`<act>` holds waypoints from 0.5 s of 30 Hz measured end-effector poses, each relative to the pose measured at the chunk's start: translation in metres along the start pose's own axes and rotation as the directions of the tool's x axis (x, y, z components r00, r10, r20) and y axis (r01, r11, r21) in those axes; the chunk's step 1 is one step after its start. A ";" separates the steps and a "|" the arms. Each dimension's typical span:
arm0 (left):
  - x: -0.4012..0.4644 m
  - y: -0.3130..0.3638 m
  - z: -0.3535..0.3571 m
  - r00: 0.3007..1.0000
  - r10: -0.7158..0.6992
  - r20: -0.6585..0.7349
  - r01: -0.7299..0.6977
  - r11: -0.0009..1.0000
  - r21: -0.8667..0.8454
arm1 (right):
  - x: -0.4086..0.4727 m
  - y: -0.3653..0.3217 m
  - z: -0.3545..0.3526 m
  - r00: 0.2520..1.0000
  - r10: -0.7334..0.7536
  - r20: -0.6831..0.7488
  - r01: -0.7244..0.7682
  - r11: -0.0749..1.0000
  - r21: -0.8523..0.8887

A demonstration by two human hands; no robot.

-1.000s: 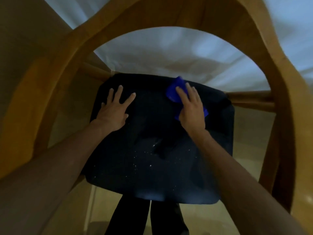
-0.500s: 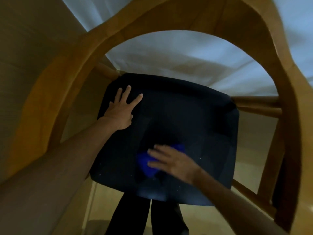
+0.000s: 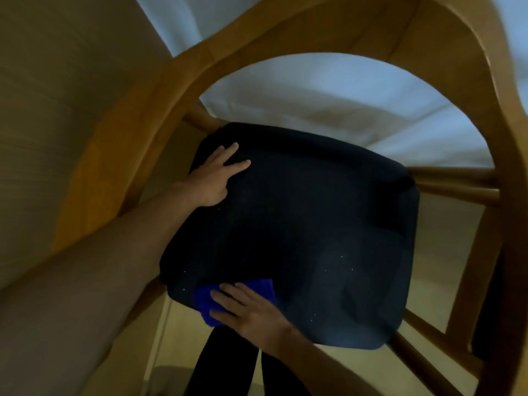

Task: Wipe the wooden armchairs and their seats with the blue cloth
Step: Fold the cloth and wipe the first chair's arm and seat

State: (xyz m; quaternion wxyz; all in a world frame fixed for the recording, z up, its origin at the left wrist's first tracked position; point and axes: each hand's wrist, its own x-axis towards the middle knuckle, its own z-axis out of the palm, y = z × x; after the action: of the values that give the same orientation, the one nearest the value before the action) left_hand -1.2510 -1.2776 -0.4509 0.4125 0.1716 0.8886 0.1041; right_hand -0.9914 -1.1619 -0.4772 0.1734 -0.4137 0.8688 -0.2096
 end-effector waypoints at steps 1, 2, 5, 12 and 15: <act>-0.001 0.000 0.001 1.000 0.001 -0.001 -0.001 1.000 0.001 | -0.001 0.015 -0.001 0.997 -0.073 0.034 0.073 0.997 -0.027; 0.000 0.001 0.002 1.000 0.000 -0.003 0.000 1.000 0.003 | 0.004 0.032 -0.008 0.993 -0.114 -0.007 0.114 0.993 -0.026; 0.003 0.001 0.004 1.000 0.010 -0.026 -0.009 0.999 0.040 | 0.027 0.110 -0.050 0.952 0.205 -0.228 -0.195 0.979 0.066; 0.004 -0.002 -0.002 0.992 0.022 -0.123 -0.036 0.993 -0.111 | 0.062 0.115 -0.070 0.747 0.591 -0.303 -0.567 0.805 0.172; -0.003 0.004 -0.003 0.991 -0.022 -0.131 -0.008 0.975 -0.223 | 0.043 0.080 -0.048 0.898 0.399 -0.185 -0.379 0.916 0.132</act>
State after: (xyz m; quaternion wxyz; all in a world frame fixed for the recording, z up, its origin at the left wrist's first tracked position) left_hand -1.2506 -1.2749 -0.4458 0.3695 0.1138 0.8974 0.2128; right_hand -1.0915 -1.1399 -0.4820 0.1387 -0.1989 0.9366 -0.2530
